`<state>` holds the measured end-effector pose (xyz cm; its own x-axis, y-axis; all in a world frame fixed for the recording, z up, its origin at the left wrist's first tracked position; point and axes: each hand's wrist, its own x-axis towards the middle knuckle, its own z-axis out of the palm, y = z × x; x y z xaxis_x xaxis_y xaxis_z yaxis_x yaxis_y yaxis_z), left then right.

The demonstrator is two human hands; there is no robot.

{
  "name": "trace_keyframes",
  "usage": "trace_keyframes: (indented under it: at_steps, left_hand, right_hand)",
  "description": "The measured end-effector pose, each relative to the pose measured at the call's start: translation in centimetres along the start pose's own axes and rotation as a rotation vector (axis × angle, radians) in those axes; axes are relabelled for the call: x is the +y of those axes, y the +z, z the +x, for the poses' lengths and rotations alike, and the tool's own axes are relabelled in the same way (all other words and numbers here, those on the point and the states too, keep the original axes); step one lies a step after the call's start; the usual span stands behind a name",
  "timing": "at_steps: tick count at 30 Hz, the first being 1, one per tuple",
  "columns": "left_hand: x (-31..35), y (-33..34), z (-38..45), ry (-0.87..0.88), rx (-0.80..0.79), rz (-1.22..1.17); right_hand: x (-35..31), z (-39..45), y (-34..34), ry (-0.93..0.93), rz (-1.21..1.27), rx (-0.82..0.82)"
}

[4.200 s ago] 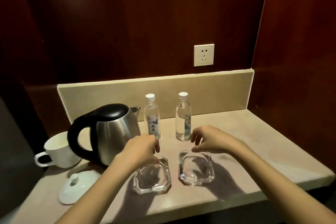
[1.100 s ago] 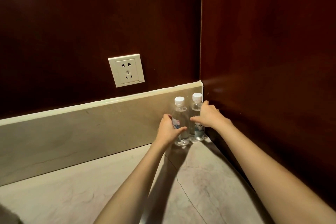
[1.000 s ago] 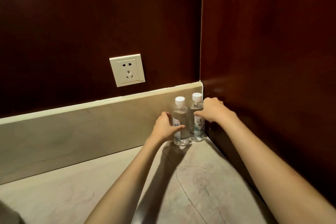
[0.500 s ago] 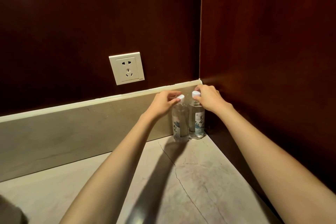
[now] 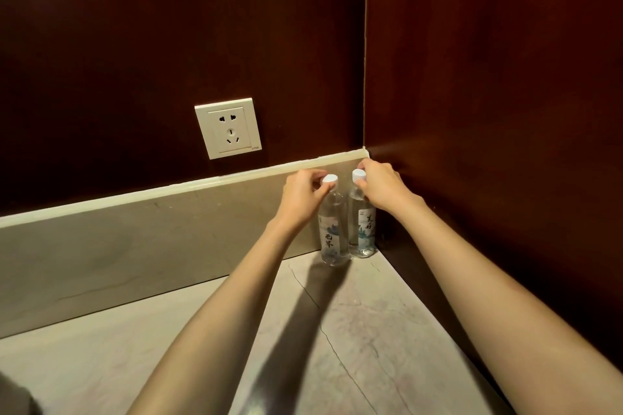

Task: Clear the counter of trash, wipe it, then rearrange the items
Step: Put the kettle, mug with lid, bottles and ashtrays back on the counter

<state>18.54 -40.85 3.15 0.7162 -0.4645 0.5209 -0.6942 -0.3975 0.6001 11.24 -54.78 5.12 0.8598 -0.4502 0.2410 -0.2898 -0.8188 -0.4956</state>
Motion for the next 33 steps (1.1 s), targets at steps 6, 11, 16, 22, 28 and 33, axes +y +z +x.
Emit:
trace_keyframes:
  at_steps: [6,11,16,22,28,33]
  left_hand:
    - [0.7,0.7,-0.2,-0.018,0.024,0.045]
    - [0.7,0.7,0.3,0.008,-0.074,0.12]
    - [0.5,1.0,0.2,-0.044,0.03,0.099]
    - [0.9,1.2,0.3,-0.079,0.03,0.09]
    - [0.5,0.6,0.3,-0.117,-0.056,0.119]
    - [0.0,-1.0,-0.3,-0.159,-0.103,0.125]
  right_hand:
    - [0.0,0.0,0.1,0.006,-0.026,0.001]
    - [0.0,0.1,0.1,0.008,-0.037,-0.003]
    - [0.1,0.1,0.0,0.021,-0.057,-0.014]
    - [-0.1,-0.1,0.1,0.024,-0.041,-0.031]
    - [-0.2,-0.6,-0.3,0.003,-0.031,-0.05]
    - [-0.6,-1.6,-0.9,-0.04,-0.015,-0.017]
